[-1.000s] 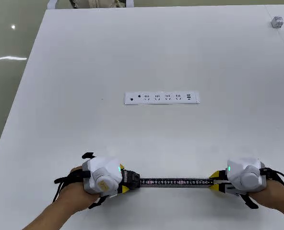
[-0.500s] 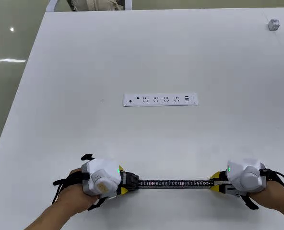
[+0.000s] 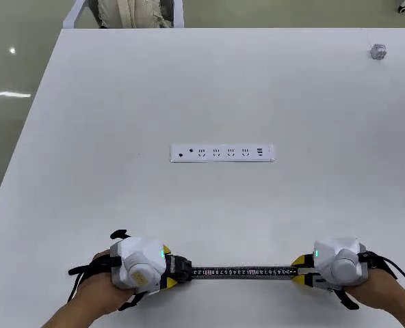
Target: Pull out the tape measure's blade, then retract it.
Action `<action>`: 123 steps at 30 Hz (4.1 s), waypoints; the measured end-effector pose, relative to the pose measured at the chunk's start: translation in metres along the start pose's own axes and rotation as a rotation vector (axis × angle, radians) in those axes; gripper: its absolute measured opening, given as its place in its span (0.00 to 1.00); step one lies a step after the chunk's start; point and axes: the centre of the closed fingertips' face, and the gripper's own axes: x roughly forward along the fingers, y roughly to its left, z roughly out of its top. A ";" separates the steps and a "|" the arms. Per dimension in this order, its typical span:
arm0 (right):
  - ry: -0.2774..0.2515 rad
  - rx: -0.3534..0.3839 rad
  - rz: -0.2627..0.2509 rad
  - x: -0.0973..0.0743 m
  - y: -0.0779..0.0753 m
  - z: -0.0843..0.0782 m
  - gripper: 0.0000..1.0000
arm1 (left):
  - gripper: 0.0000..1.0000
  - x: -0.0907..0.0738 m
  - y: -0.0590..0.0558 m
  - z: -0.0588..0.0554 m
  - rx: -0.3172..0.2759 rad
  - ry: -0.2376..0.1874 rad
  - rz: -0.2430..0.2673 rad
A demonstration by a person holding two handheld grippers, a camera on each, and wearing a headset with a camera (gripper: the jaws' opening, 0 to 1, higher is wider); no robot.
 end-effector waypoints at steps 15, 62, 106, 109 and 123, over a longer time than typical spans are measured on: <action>0.032 -0.045 -0.023 0.000 0.000 0.000 0.16 | 0.33 0.000 0.001 -0.001 -0.009 -0.012 0.014; -0.080 0.304 -0.232 -0.021 0.005 -0.005 0.42 | 0.61 -0.032 -0.003 0.000 -0.218 -0.099 0.210; -0.208 0.589 -0.398 -0.045 0.046 0.016 0.74 | 0.91 -0.075 -0.029 -0.014 -0.590 -0.211 0.434; -0.213 0.596 -0.404 -0.048 0.050 0.021 0.76 | 0.91 -0.079 -0.033 -0.015 -0.601 -0.216 0.441; -0.237 0.631 -0.437 -0.062 0.068 0.024 0.80 | 0.96 -0.094 -0.052 -0.011 -0.628 -0.236 0.492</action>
